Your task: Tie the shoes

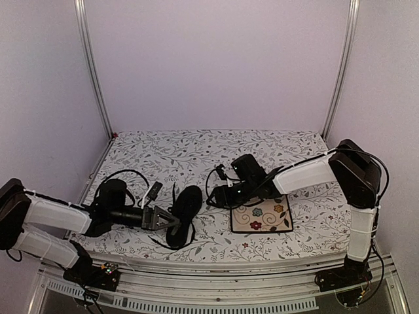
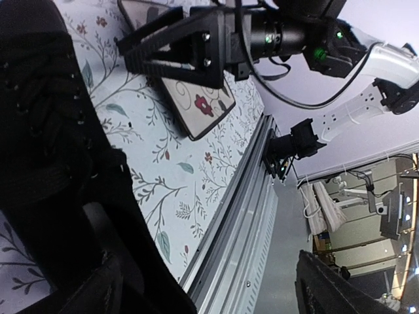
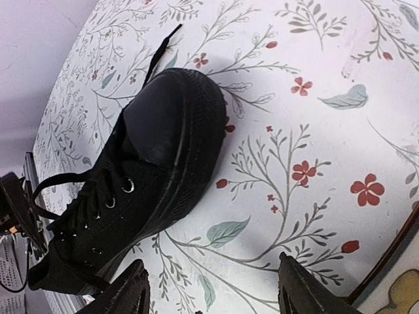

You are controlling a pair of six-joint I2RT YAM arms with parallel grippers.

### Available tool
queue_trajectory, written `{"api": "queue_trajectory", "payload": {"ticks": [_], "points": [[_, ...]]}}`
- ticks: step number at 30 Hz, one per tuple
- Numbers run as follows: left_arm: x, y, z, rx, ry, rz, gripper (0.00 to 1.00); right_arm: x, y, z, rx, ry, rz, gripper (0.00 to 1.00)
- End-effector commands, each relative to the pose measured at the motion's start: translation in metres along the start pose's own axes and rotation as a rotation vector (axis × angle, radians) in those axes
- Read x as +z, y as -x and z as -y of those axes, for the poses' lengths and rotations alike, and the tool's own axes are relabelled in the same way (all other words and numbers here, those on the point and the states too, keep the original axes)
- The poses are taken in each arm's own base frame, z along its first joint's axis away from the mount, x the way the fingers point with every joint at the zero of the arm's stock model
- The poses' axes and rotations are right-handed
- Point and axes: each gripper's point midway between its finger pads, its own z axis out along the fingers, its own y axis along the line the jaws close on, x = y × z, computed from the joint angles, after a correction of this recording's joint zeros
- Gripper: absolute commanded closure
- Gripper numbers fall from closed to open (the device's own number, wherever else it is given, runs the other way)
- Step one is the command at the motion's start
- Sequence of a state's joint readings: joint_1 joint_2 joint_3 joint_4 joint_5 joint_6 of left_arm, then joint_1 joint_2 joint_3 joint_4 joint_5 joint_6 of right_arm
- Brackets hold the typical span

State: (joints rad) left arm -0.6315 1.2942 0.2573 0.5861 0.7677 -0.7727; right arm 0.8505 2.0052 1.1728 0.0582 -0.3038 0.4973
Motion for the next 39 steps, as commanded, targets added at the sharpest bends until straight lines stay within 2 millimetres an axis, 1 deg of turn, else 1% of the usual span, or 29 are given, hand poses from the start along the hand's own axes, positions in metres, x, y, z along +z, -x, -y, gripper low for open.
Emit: {"api": "queue_trajectory", "payload": {"ticks": [1, 4, 7, 10, 13, 16, 19, 22, 26, 31, 37, 39], "points": [[-0.014, 0.038, 0.007, 0.109, 0.126, 0.148, 0.06, -0.023, 0.012, -0.038, -0.109, 0.099, 0.052, 0.32], [-0.032, 0.052, 0.001, 0.165, 0.236, 0.219, 0.05, -0.028, -0.01, -0.054, -0.149, 0.129, 0.018, 0.33], [-0.046, 0.057, -0.009, 0.12, 0.276, 0.25, 0.06, -0.023, -0.036, -0.071, -0.18, 0.156, -0.026, 0.35], [-0.047, 0.055, -0.015, -0.002, 0.255, 0.253, 0.1, -0.009, -0.057, -0.079, -0.182, 0.165, -0.061, 0.37], [-0.041, 0.053, -0.01, -0.139, 0.186, 0.255, 0.15, 0.004, -0.072, -0.084, -0.173, 0.179, -0.09, 0.39], [-0.037, 0.05, -0.009, -0.209, 0.17, 0.268, 0.17, 0.012, -0.078, -0.09, -0.176, 0.207, -0.099, 0.39], [-0.038, 0.05, -0.011, -0.245, 0.168, 0.3, 0.17, 0.02, -0.082, -0.087, -0.167, 0.212, -0.109, 0.41], [-0.034, 0.043, -0.02, -0.279, 0.191, 0.278, 0.17, 0.027, -0.083, -0.087, -0.17, 0.211, -0.118, 0.43], [-0.029, 0.037, -0.028, -0.297, 0.204, 0.256, 0.13, 0.03, -0.082, -0.087, -0.182, 0.21, -0.125, 0.47], [-0.026, 0.037, -0.032, -0.307, 0.213, 0.26, 0.11, 0.035, -0.085, -0.086, -0.177, 0.205, -0.148, 0.55], [-0.024, 0.039, -0.031, -0.302, 0.201, 0.267, 0.08, 0.04, -0.086, -0.088, -0.176, 0.216, -0.169, 0.64], [-0.023, 0.042, -0.029, -0.29, 0.198, 0.267, 0.08, 0.04, -0.087, -0.091, -0.183, 0.231, -0.183, 0.7]]}}
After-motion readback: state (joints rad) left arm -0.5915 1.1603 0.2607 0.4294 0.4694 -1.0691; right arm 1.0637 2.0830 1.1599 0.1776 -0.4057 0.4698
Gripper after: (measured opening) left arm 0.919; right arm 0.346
